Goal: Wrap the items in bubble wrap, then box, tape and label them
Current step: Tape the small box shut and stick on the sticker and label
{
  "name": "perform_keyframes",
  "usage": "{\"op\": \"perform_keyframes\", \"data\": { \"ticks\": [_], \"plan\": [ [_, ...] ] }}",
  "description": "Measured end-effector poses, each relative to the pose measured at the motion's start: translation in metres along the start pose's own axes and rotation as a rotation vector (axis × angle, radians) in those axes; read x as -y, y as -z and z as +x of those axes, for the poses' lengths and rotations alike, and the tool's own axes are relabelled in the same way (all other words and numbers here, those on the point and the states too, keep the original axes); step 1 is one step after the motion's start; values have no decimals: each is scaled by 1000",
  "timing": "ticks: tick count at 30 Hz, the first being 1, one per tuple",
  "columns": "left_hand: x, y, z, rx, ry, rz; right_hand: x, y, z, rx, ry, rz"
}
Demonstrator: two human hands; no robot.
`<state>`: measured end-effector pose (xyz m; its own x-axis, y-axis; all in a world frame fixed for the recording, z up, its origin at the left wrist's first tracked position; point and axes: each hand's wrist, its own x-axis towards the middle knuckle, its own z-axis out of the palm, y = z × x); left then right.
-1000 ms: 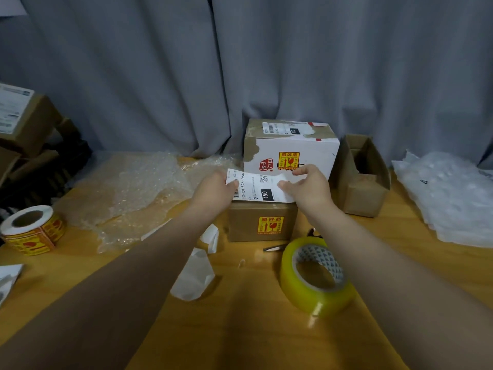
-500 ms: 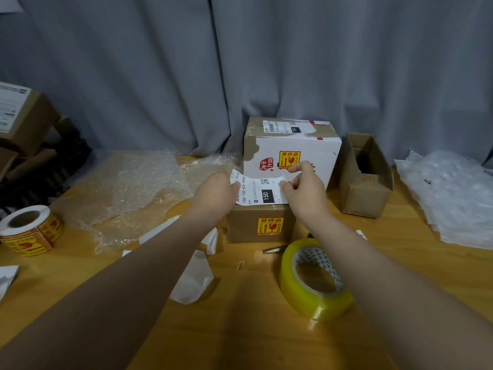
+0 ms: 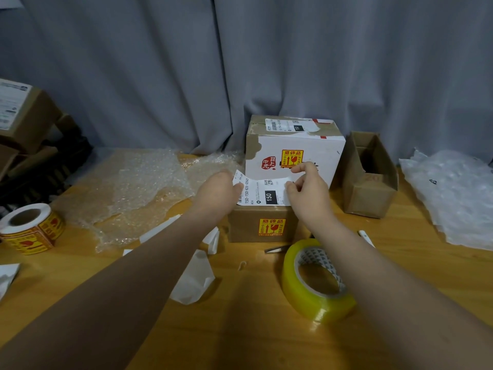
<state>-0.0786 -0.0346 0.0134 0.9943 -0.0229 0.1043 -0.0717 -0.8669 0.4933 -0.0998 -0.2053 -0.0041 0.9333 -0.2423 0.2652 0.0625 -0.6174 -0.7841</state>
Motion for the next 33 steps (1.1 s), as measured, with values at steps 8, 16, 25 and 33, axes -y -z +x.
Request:
{"op": "perform_keyframes", "data": {
  "ticks": [8,16,25,33],
  "plan": [
    [-3,2,0,25,-8,5,3,5,-10,-90,54,-221],
    [-2,2,0,24,5,-58,19,-17,-17,407,175,-719],
    [4,5,-2,66,31,-278,25,-11,-10,506,209,-1103],
    [15,-6,0,52,173,-599,36,-26,-17,604,306,-796]
  ]
}}
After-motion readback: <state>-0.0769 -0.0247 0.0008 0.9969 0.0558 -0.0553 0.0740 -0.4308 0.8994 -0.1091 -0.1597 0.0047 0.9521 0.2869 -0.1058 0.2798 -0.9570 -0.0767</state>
